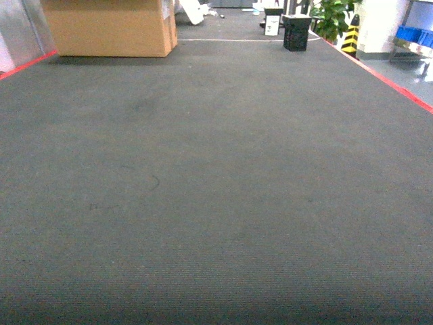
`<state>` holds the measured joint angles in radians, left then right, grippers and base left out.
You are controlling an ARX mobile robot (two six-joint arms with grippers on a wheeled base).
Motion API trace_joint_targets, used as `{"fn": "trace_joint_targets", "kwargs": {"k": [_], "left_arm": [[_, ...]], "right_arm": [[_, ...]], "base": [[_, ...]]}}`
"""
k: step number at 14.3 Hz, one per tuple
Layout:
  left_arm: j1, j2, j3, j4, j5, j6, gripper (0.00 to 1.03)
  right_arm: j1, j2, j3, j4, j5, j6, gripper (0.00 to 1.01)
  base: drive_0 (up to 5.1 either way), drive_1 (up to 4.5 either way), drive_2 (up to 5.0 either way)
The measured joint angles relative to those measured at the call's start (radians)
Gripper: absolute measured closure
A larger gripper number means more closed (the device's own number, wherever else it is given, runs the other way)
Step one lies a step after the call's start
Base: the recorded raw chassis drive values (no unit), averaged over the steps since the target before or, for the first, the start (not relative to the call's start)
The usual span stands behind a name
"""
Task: Sort blue parts and orange caps into right shelf containers
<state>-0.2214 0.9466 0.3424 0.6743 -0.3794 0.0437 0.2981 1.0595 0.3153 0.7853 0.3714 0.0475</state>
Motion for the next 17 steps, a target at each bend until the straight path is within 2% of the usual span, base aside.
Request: {"fn": "trace_joint_targets", "kwargs": {"k": [1, 2, 3, 4, 12, 14, 15, 16, 17], "left_arm": [[-0.021, -0.106, -0.010, -0.066, -0.028, 0.017, 0.60], [-0.080, -0.365, -0.019, -0.235, -0.104, 0.044, 0.60], [-0.105, -0.423, -0.026, -0.246, -0.161, 0.070, 0.60], [-0.003, -0.494, -0.016, -0.522, 0.099, 0.002, 0.60], [0.052, -0.549, -0.102, -0.531, 0.206, -0.023, 0.60], [0.092, -0.593, -0.153, -0.524, 0.246, -0.037, 0.60], [0.127, -0.618, -0.172, -0.524, 0.284, -0.038, 0.60], [0.208, -0.645, -0.192, -0.523, 0.367, -0.038, 0.60], [0.230, -0.657, -0.208, -0.524, 0.361, -0.041, 0.60]], "right_arm": [[-0.005, -0.116, -0.019, -0.063, 0.010, -0.011, 0.56], [0.017, -0.419, -0.045, -0.228, 0.057, -0.046, 0.56], [0.075, -0.485, -0.053, -0.279, 0.111, -0.085, 0.56], [-0.033, -0.591, -0.059, -0.562, -0.092, -0.066, 0.56], [-0.094, -0.641, -0.127, -0.569, -0.163, -0.062, 0.56], [-0.142, -0.694, -0.166, -0.571, -0.212, -0.061, 0.56], [-0.161, -0.716, -0.183, -0.576, -0.229, -0.059, 0.56], [-0.187, -0.736, -0.199, -0.586, -0.257, -0.058, 0.56], [-0.259, -0.759, -0.213, -0.593, -0.344, -0.057, 0.56]], "base": [[0.0, 0.00, 0.0], [0.0, 0.00, 0.0], [0.0, 0.00, 0.0], [0.0, 0.00, 0.0], [0.0, 0.00, 0.0], [0.0, 0.00, 0.0], [0.0, 0.00, 0.0], [0.0, 0.00, 0.0], [0.0, 0.00, 0.0]]}}
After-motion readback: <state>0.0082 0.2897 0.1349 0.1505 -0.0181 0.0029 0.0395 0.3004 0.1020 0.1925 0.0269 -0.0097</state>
